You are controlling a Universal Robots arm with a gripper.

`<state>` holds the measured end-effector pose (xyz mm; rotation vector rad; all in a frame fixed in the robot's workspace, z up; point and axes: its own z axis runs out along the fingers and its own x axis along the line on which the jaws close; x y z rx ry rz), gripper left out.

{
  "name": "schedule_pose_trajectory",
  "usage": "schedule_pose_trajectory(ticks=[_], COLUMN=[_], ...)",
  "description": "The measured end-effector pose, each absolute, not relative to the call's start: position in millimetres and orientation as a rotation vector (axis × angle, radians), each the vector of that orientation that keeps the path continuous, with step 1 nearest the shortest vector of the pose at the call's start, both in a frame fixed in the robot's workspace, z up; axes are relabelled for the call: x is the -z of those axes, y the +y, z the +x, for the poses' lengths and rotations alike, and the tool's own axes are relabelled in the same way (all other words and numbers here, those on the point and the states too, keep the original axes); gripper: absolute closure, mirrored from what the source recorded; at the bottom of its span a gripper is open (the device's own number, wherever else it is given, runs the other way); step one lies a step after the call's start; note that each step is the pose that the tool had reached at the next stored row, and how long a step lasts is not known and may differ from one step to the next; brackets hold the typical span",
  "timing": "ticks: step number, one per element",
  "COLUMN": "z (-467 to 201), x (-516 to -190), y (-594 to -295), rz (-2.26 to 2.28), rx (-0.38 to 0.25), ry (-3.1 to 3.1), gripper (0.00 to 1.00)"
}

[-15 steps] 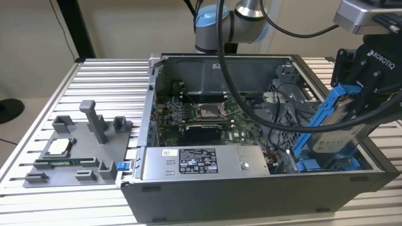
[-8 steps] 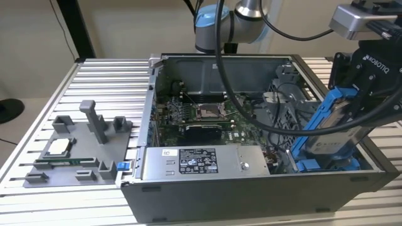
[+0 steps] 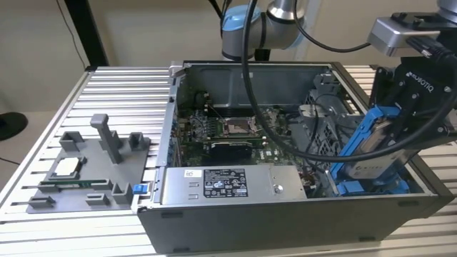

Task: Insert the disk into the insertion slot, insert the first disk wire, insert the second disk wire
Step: 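Insert the disk into the insertion slot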

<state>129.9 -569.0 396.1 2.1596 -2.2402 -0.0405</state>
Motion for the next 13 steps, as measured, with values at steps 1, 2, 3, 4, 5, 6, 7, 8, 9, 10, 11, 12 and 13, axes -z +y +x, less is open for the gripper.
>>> schedule_pose_trajectory(ticks=[1,2,3,4,5,6,7,8,9,10,11,12,13], z=[130,130,130,130,130,130,130,130,130,130,130,130,130], x=[-394,-393,-391,-389,-387,-385,-383,-381,-380,-378,-376,-374,-373], y=[-569,-569,-569,-569,-569,-569,-569,-569,-569,-569,-569,-568,-568], rz=[2.158,2.156,2.154,2.153,2.151,2.15,2.149,2.149,2.148,2.147,2.147,2.147,2.146], rx=[0.04,0.04,0.041,0.041,0.04,0.04,0.041,0.041,0.041,0.041,0.041,0.041,0.041], ry=[-2.242,-2.244,-2.245,-2.247,-2.248,-2.249,-2.25,-2.251,-2.251,-2.252,-2.252,-2.253,-2.253], gripper=[1.0,1.0,1.0,1.0,1.0,1.0,1.0,1.0,1.0,1.0,1.0,1.0,1.0])
